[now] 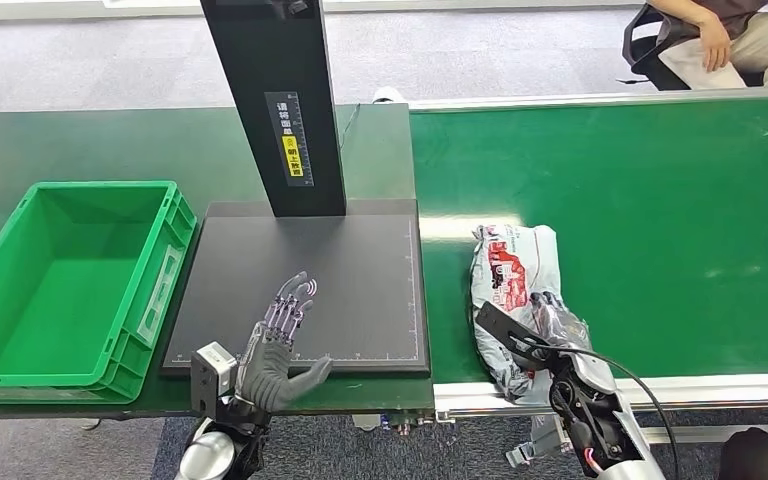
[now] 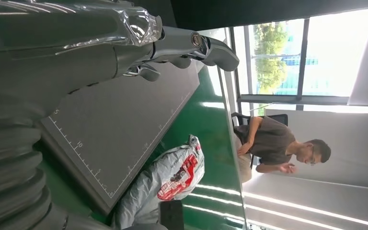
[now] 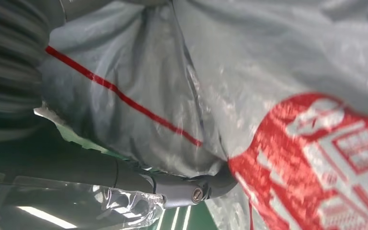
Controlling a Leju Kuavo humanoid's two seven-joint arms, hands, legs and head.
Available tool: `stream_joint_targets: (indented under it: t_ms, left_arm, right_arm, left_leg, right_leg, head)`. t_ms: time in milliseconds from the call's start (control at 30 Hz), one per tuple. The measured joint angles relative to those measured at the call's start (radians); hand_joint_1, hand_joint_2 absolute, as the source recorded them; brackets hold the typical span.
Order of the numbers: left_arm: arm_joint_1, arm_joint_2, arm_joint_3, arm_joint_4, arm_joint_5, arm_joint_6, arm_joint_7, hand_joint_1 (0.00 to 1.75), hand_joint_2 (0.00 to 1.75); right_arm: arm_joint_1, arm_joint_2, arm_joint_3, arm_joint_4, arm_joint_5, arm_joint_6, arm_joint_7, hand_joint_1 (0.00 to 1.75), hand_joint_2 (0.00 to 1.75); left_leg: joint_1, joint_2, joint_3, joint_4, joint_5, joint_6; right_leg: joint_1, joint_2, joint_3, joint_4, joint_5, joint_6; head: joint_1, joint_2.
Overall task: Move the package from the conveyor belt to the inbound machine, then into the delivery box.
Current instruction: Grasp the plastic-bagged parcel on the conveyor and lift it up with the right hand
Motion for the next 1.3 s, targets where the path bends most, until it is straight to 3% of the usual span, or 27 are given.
stream_joint_targets:
  t_ms: [33, 167, 533, 833, 1167, 1300]
  left_arm:
    - [-0.001, 0.0, -0.001, 0.002, 0.001, 0.0, 0.0, 0.0, 1.75]
    - [-0.014, 0.0, -0.009, 0.014, 0.009, 0.001, 0.0, 0.0, 1.75]
    - [-0.03, 0.001, -0.028, 0.038, 0.019, 0.011, -0.004, 0.0, 1.75]
    - [0.034, 0.013, -0.018, -0.008, 0.019, 0.014, -0.018, 0.0, 1.75]
    - [0.048, 0.018, 0.0, -0.036, 0.01, 0.008, -0.025, 0.0, 1.75]
    - [0.048, 0.019, 0.003, -0.037, 0.01, 0.008, -0.03, 0.0, 1.75]
  right_arm:
    - [-0.008, 0.0, 0.004, 0.015, -0.006, 0.017, -0.012, 1.75, 1.75]
    - [-0.036, 0.0, 0.019, 0.073, -0.037, 0.064, -0.08, 1.75, 1.75]
    - [-0.072, -0.008, 0.069, 0.13, -0.08, 0.072, -0.148, 1.75, 1.75]
    - [-0.014, 0.02, 0.07, 0.064, -0.23, -0.163, -0.306, 1.75, 1.75]
    - [0.058, 0.059, 0.03, -0.151, -0.401, -0.342, -0.472, 1.75, 1.75]
    - [0.076, 0.072, 0.02, -0.216, -0.422, -0.363, -0.493, 1.75, 1.75]
  left_leg:
    - [0.0, 0.001, 0.003, 0.0, -0.001, 0.0]
    - [0.0, 0.006, 0.013, 0.0, -0.005, 0.001]
    - [0.001, 0.008, 0.021, 0.0, -0.007, 0.0]
    - [0.001, 0.007, 0.009, 0.0, -0.006, 0.001]
    - [0.001, 0.004, -0.002, 0.0, -0.005, 0.001]
    - [0.001, 0.004, -0.002, 0.0, -0.005, 0.001]
  right_leg:
    - [0.0, 0.001, 0.002, 0.0, -0.001, 0.0]
    - [0.0, 0.005, 0.011, -0.001, -0.002, 0.0]
    - [0.001, 0.009, 0.019, -0.001, -0.002, 0.0]
    - [0.001, 0.009, 0.009, -0.001, -0.002, 0.0]
    - [0.001, 0.006, 0.0, -0.001, -0.002, 0.001]
    - [0.001, 0.006, -0.001, -0.001, -0.003, 0.001]
  head:
    - [0.0, 0.0]
    - [0.0, 0.0]
    - [0.0, 0.0]
    - [0.0, 0.0]
    - [0.0, 0.0]
    - [0.0, 0.0]
